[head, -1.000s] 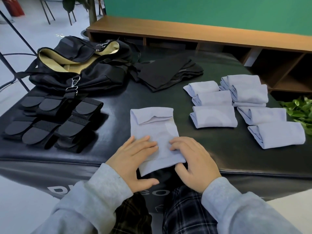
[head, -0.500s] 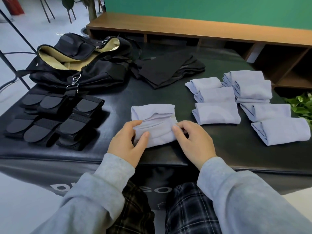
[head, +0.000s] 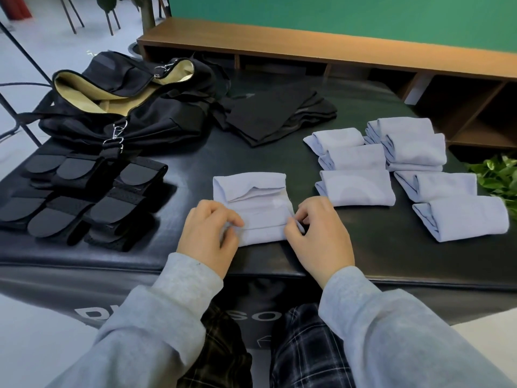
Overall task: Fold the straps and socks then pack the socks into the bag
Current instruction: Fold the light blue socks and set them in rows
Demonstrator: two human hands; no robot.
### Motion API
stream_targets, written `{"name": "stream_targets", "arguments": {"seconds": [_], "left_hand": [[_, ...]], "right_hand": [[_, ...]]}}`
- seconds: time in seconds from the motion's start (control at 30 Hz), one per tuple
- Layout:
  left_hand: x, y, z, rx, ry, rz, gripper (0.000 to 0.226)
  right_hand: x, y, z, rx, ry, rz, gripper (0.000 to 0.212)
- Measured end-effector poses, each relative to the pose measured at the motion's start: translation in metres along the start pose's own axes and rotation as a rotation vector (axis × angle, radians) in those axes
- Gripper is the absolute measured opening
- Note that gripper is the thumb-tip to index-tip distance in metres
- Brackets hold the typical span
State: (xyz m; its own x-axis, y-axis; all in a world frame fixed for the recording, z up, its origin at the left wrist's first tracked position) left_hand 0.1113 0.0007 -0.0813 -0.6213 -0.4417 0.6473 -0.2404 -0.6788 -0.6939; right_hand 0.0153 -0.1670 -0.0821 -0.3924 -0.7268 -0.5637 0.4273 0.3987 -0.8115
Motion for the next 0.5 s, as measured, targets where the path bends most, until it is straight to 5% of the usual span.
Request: {"name": "stream_targets", "arguments": {"seconds": [0.07, 0.17, 0.33, 0.5], "left_hand": [[0.006, 0.002, -0.003, -0.045, 0.08, 0.013, 0.013], [0.011, 0.007, -0.003, -0.1, 0.153, 0.045, 0.036], [0.006, 0.009, 0.001, -0.113, 0.076, 0.041, 0.034], [0.001, 0.01, 0.002, -0.186, 0.086, -0.074, 0.046]], "right_hand": [[-0.001, 0.0, -0.001, -0.002, -0.016, -0.001, 0.012], [-0.01, 0.0, -0.004, 0.019, -0.106, -0.032, 0.012], [-0.027, 0.006, -0.011, -0.035, -0.257, -0.101, 0.039], [-0.028, 0.011, -0.011, -0.081, -0.275, -0.125, 0.04]]}}
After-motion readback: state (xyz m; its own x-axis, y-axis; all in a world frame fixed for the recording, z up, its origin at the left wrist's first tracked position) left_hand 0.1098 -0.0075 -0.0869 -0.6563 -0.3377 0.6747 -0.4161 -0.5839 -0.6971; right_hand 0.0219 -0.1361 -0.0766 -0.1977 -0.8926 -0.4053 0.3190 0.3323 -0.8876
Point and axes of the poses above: each hand's wrist, its own z-axis towards the middle knuckle, its own y-axis out of the palm, x = y × z, the point moved 10 cm from there along z, towards the middle knuckle, and after that the axes turned 6 degrees about -x, right-handed, at the moved point
